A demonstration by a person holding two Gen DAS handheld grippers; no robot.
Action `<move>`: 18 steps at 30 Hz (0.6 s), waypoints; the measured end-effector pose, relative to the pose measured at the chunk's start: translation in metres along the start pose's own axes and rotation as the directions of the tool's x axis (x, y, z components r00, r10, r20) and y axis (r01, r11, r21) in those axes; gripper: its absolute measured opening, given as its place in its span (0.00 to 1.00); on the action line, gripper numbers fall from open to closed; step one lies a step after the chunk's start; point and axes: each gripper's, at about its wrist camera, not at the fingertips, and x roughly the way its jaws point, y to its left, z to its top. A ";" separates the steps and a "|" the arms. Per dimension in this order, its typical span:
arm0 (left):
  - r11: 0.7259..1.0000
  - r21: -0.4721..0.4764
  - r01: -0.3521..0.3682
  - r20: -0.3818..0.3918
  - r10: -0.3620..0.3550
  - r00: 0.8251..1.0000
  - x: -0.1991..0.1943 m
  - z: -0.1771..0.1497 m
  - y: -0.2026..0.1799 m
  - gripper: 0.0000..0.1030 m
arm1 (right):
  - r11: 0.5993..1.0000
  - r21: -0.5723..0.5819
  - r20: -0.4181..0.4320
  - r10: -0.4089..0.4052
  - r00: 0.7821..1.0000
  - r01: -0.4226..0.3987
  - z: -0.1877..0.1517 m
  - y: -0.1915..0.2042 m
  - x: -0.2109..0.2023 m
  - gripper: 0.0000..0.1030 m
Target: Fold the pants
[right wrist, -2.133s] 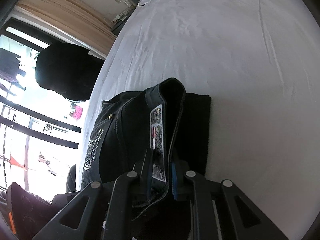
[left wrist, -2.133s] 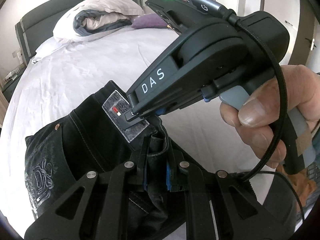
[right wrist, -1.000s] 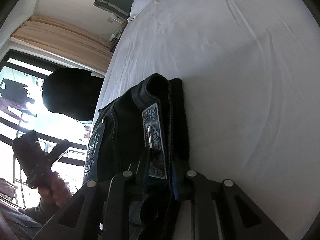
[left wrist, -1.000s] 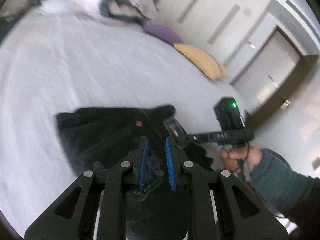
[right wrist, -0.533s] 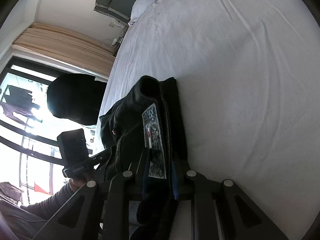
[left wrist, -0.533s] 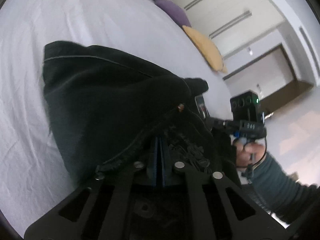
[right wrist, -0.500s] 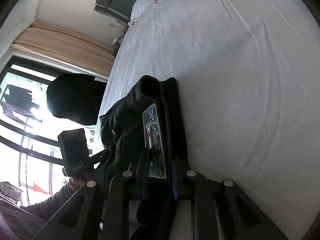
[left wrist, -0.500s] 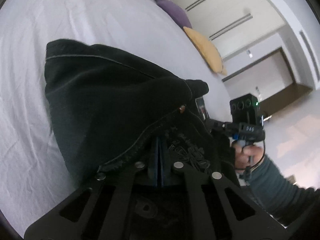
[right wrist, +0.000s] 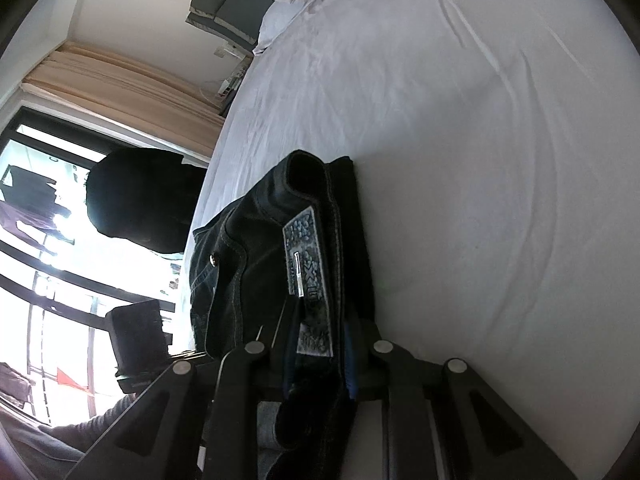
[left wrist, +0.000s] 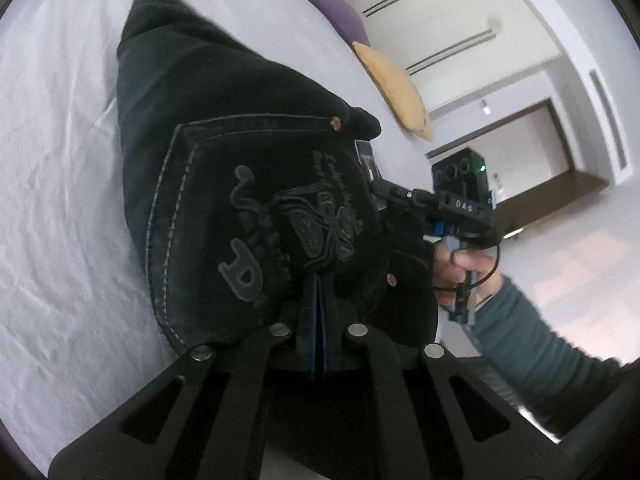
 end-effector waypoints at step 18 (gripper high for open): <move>0.998 0.067 0.018 -0.042 -0.015 0.999 -0.009 -0.041 -0.010 0.03 | 0.998 0.058 0.138 0.009 0.990 -0.017 -0.022 0.005 -0.088 0.47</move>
